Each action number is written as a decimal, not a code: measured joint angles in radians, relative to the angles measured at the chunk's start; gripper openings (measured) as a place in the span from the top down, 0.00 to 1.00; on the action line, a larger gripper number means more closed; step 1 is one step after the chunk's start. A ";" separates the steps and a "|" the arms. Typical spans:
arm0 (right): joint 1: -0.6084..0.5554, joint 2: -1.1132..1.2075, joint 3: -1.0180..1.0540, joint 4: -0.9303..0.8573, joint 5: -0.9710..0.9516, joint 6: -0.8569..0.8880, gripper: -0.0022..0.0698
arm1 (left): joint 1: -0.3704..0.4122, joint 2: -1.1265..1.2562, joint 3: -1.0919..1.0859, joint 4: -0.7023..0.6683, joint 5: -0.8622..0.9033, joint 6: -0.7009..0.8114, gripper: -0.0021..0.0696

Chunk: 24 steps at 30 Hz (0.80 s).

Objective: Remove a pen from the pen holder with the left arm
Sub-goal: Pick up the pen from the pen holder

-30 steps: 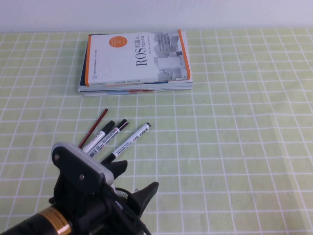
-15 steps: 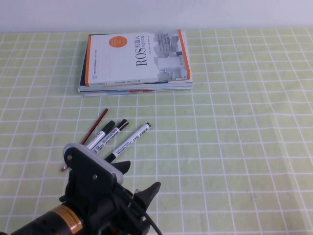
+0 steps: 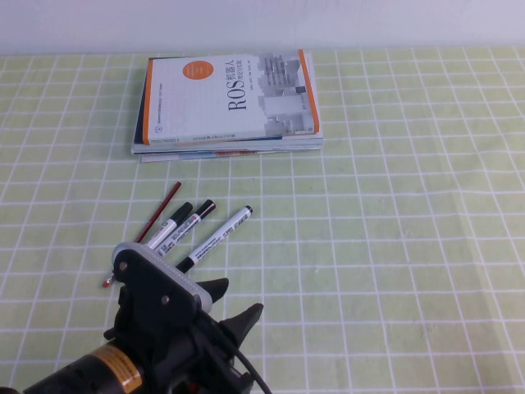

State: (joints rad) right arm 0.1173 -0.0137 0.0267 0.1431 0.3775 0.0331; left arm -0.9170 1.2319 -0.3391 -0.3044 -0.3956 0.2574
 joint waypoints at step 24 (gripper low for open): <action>0.000 0.000 0.000 0.000 0.000 0.000 0.99 | 0.000 0.000 -0.022 0.051 0.023 0.002 0.88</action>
State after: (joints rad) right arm 0.1173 -0.0137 0.0267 0.1431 0.3775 0.0331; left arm -0.9170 1.2319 -0.3610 -0.2534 -0.3724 0.2590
